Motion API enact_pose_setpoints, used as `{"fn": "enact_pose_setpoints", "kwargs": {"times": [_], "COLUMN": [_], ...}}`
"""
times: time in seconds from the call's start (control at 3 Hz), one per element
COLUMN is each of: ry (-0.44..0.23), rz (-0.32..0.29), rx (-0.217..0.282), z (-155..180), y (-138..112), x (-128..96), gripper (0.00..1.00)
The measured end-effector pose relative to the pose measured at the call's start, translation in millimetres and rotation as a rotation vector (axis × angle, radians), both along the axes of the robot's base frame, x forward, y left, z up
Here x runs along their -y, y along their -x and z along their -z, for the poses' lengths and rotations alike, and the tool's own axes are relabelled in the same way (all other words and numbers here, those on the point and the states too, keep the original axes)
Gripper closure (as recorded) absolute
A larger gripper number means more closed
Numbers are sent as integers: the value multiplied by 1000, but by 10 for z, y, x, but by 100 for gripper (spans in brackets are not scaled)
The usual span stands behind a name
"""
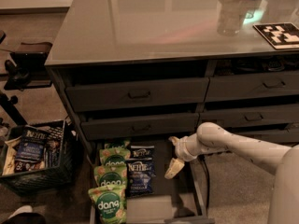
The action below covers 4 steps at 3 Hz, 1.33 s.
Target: Pick blue chip bag from bottom drawer and place on counter
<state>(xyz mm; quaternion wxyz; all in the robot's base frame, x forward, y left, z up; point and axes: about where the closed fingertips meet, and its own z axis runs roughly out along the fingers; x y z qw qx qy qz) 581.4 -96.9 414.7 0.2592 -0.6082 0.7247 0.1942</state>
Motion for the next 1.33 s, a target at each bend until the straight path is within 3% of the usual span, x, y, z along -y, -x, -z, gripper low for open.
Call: {"fn": "enact_pose_setpoints", "kwargs": {"times": [0.67, 1.33], "ry": [-19, -137], "rz": [2, 15], "rx": [-14, -26], "z": [94, 718], "y": [13, -200], "x": [-68, -589], "gripper": [0, 0]}}
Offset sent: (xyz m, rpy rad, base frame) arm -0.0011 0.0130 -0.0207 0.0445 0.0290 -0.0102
